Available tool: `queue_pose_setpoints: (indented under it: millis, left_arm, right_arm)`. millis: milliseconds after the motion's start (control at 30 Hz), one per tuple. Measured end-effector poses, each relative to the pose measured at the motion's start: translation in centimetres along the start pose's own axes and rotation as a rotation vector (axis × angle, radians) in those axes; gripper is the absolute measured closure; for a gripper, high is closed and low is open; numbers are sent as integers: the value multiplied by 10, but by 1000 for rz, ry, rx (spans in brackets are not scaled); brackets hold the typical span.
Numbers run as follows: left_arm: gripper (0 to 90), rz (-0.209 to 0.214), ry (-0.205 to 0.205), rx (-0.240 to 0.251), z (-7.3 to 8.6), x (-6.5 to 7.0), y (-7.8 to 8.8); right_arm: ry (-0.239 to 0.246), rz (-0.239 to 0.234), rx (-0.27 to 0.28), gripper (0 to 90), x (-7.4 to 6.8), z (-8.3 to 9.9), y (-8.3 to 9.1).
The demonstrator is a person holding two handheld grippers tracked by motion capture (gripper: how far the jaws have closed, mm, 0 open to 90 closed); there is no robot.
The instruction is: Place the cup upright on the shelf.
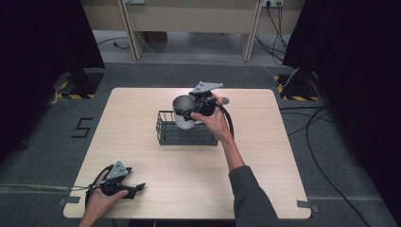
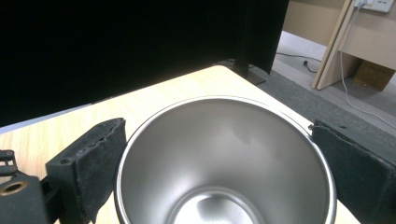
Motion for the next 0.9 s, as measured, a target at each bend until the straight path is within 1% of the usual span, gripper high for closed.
queue_pose_setpoints:
  millis: [167,267,300,333,367,400,467,533,733,900]
  left_arm:
    - [132,1,0,-1,0,0,0]
    - [132,1,0,-1,0,0,0]
    - [132,1,0,-1,0,0,0]
    - [132,2,-1,-1,0,0,0]
    - [132,2,-1,-1,0,0,0]
    - [132,3,0,-2,0,0,0]
    - [132,3,1,-1,0,0,0]
    - [132,2,0,-2,0,0,0]
    - [132,3,1,0,0,0,0]
    - [132,2,0,-1,0,0,0]
  right_arm:
    - [2,-16,-13,61,1,4,-3]
    - [3,-32,-26,61,3,12,-7]
    - [3,-32,-26,61,3,12,-7]
    - [8,-38,-41,61,4,16,-10]
    - [8,-38,-41,61,4,16,-10]
    - [6,-41,-57,61,5,22,-12]
    - [3,-44,-60,61,5,23,-13]
    - [-2,-52,-78,60,7,31,-16]
    - [-16,-56,-83,60,9,40,-16]
    - [-18,-55,-79,59,8,40,-16]
Point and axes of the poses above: each handheld gripper's, and its own axes: y roughly backward along the jaws, z roughly out of its underside, x roughly to its right, the point moved 9 cm from there along -y, roughly forward along the jaws, and after that the axes turned 1 degree about -z, right-handed, at the moved point
